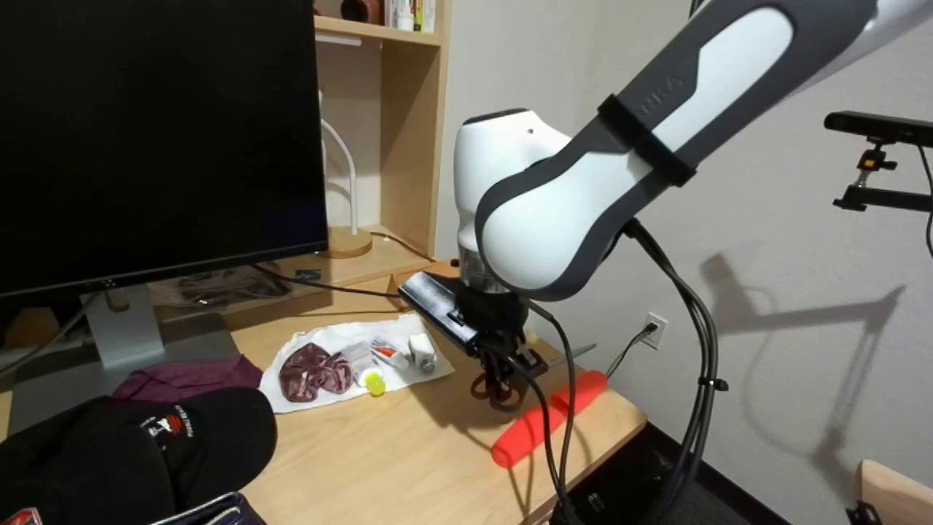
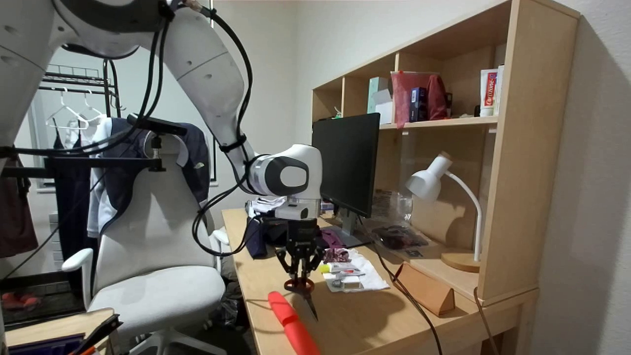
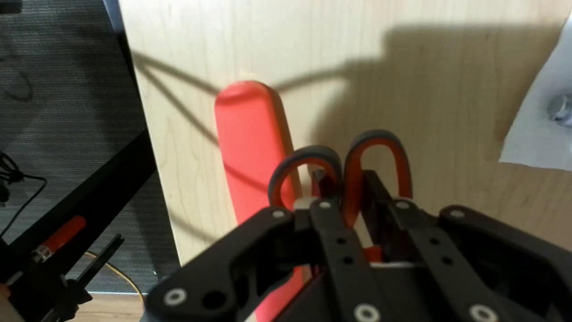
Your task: Move the scissors to the right
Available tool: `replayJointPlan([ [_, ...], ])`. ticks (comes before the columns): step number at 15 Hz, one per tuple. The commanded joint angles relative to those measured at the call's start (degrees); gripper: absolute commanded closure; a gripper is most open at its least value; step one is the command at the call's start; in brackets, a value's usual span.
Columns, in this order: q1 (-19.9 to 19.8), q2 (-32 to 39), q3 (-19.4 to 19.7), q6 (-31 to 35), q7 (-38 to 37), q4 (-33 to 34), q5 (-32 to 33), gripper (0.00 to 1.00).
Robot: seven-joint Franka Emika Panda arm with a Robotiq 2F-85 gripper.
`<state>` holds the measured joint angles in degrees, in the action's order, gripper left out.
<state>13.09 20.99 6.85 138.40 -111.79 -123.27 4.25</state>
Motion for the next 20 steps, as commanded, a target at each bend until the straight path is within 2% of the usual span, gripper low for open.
replayJointPlan([
  [1, -0.5, 3.3, 0.3, -0.8, -4.4, 4.4, 2.3, 0.88],
  [10, -0.8, 9.5, -0.1, 0.1, -6.8, 10.3, 0.2, 0.88],
  [20, -2.1, 11.3, -1.8, 3.7, -3.7, 10.7, -1.9, 0.89],
])
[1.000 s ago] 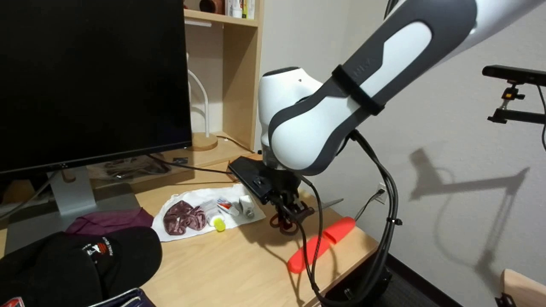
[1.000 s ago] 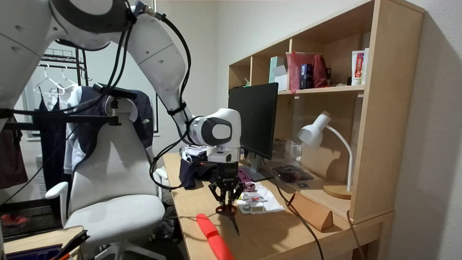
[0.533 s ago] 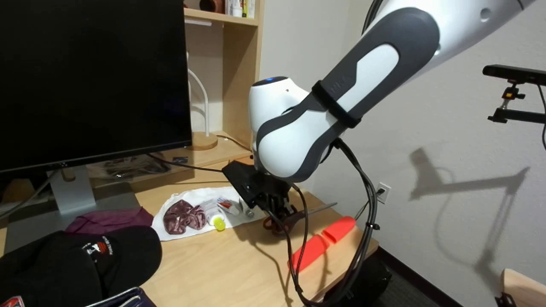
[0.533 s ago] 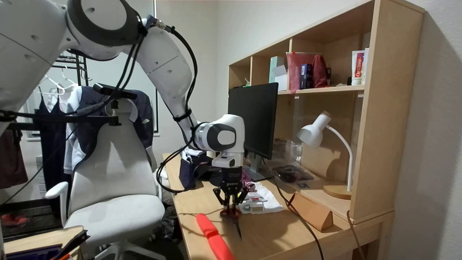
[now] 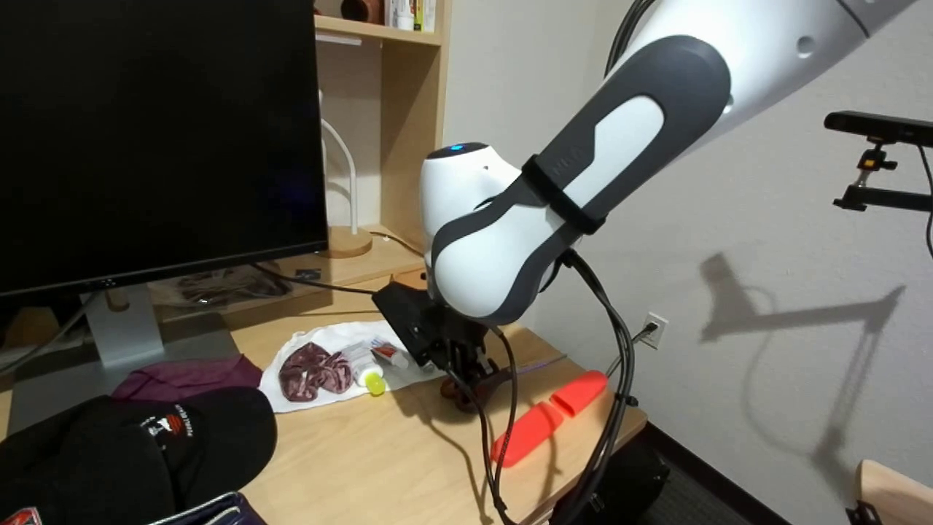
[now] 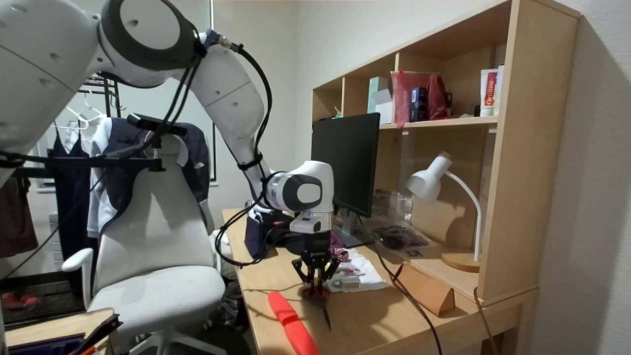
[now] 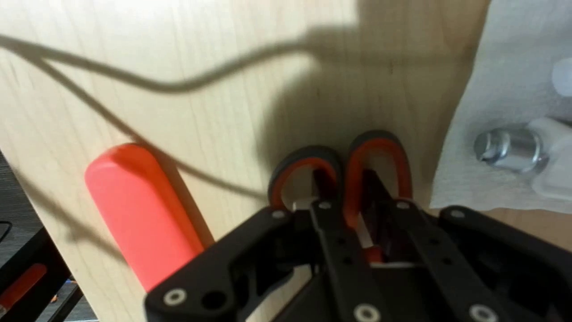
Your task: Move the scissors to the right
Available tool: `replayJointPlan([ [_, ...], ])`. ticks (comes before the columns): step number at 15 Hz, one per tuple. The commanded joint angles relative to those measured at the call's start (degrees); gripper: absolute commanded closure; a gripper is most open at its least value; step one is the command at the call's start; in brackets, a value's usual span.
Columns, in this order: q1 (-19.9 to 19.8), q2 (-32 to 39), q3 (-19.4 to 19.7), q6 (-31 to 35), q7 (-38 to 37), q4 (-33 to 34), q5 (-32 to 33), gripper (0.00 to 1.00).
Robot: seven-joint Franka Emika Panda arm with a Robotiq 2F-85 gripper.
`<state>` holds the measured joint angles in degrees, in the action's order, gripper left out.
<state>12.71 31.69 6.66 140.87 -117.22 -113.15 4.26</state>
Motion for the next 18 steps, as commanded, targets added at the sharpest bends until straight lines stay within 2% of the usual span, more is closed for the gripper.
replayJointPlan([
  [1, -1.8, 0.6, -1.8, 1.5, 1.8, 0.5, -2.3, 0.89],
  [6, -2.8, 0.5, -2.8, 2.6, 2.7, 0.2, -3.9, 0.89],
  [7, -3.1, 0.5, -3.0, 2.6, 3.0, 0.2, -4.3, 0.55],
  [9, -3.2, 0.4, -3.1, 2.5, 3.5, 0.0, -4.8, 0.49],
  [16, -3.2, -0.1, -3.1, 2.5, 5.5, -0.6, -4.3, 0.05],
  [18, -3.2, -0.2, -3.1, 2.5, 6.1, -0.9, -4.1, 0.00],
])
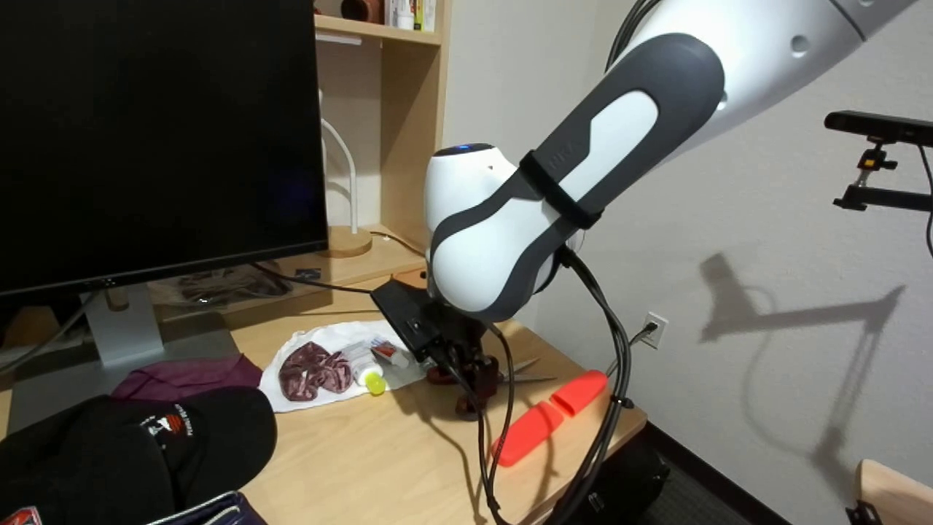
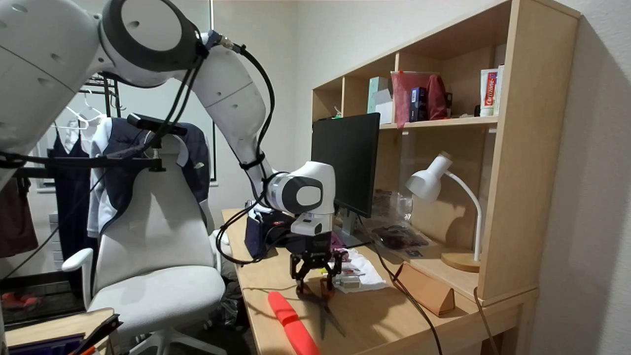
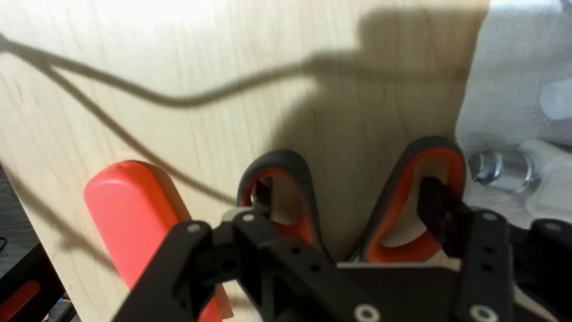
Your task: Move the scissors to the right
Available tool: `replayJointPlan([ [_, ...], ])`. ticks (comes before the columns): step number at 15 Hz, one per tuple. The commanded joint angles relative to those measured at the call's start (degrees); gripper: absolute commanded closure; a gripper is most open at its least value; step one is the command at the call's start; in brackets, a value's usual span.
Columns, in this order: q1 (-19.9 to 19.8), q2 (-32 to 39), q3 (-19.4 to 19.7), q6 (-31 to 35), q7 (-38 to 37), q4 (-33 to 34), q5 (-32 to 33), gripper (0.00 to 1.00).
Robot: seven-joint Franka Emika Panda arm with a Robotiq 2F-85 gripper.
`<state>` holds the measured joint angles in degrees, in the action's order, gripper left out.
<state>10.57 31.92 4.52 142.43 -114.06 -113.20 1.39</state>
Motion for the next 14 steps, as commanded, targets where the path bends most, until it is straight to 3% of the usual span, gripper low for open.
replayJointPlan([
  [1, -1.1, -0.5, -1.0, 1.0, 3.4, -0.9, -1.3, 0.00],
  [3, -0.9, -0.4, -0.9, 0.6, 3.9, -1.1, -1.3, 0.00],
  [4, -0.8, -0.3, -0.8, 0.8, 3.8, -1.4, -1.1, 0.25],
  [5, -0.8, -0.3, -0.8, 0.9, 3.9, -1.6, -1.3, 0.26],
  [14, -0.7, -1.0, -0.7, 1.6, 3.6, -2.7, -1.3, 0.84],
])
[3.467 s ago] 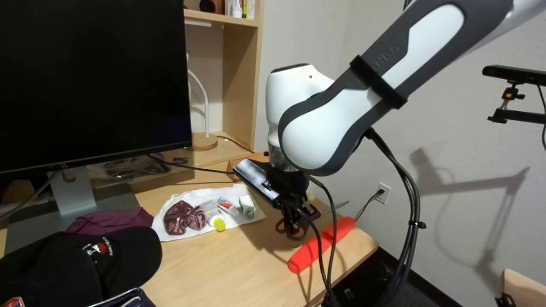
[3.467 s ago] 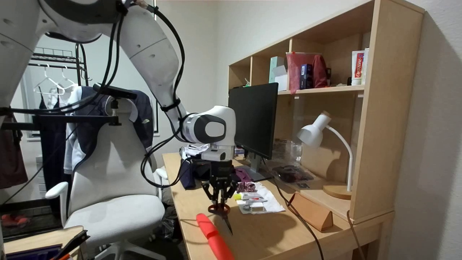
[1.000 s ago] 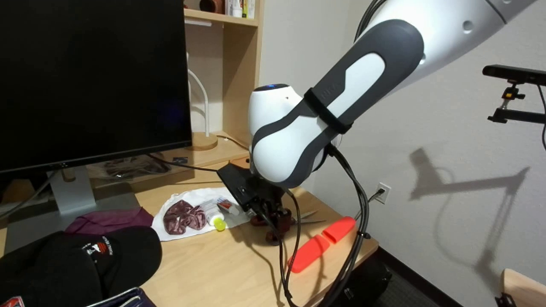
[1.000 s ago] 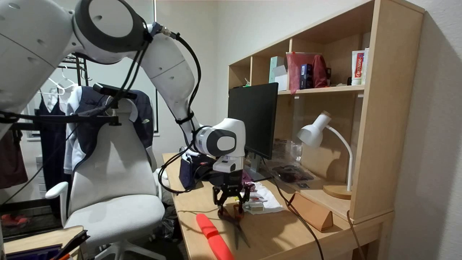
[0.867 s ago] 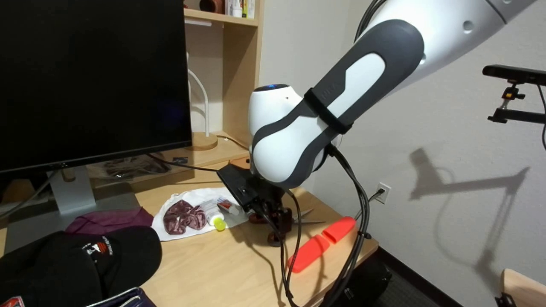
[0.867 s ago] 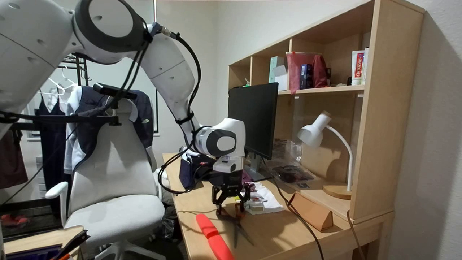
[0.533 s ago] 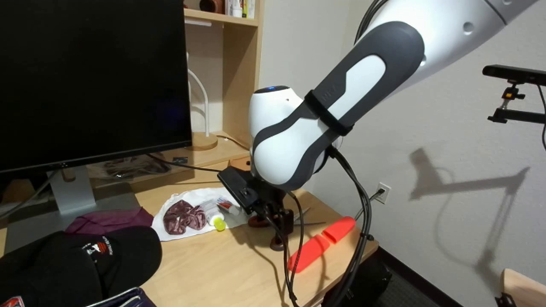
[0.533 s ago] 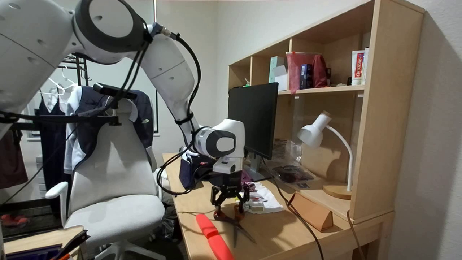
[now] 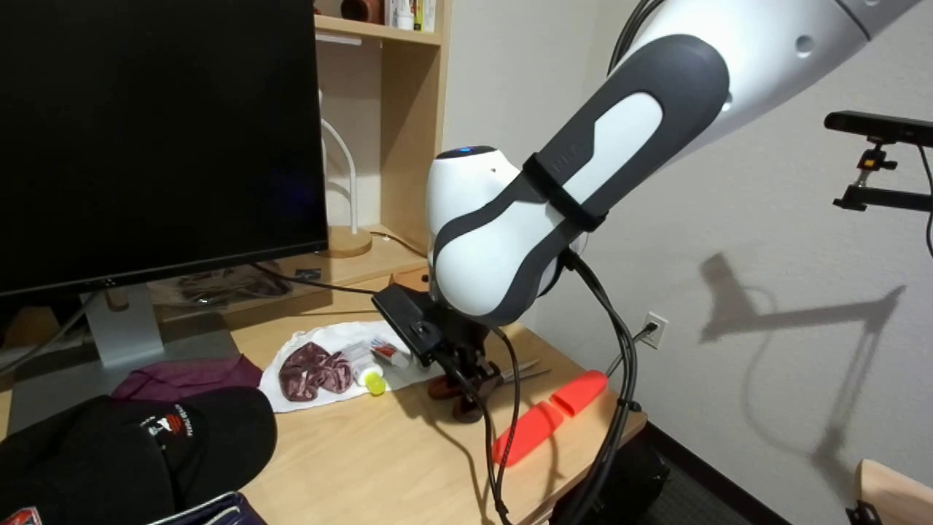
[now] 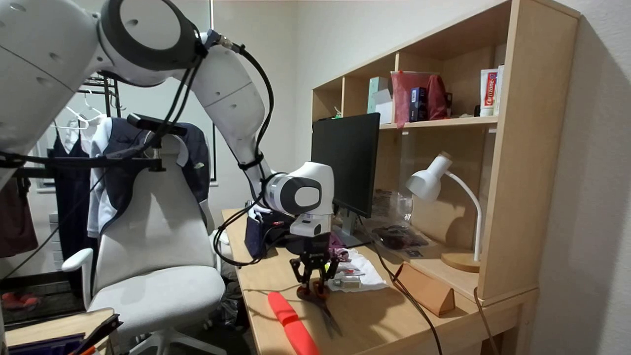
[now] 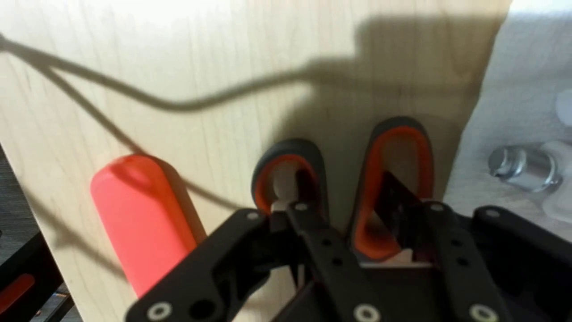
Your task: Move the scissors to the right
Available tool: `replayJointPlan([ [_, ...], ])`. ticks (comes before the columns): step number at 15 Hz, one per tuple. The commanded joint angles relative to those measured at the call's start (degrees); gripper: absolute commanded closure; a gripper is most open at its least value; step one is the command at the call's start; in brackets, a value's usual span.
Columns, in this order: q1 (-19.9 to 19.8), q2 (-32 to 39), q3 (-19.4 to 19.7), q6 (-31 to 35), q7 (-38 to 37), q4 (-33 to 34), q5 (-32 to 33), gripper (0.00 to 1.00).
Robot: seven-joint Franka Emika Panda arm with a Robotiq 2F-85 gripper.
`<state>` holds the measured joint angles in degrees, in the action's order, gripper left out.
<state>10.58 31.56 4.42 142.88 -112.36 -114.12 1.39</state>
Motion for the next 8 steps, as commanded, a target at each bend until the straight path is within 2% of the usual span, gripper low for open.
replayJointPlan([
  [1, -0.6, -0.8, -0.6, 1.1, 2.1, -1.8, -1.1, 0.91],
  [2, -0.6, -0.8, -0.6, 0.9, 2.0, -1.7, -1.0, 0.47],
  [3, -0.4, -0.9, -0.5, 0.8, 2.0, -1.8, -0.7, 0.51],
  [4, -0.5, -1.0, -0.6, 0.8, 2.2, -1.8, -0.8, 0.50],
  [8, -0.4, -1.2, -0.8, 0.9, 2.4, -2.4, -0.9, 0.26],
])
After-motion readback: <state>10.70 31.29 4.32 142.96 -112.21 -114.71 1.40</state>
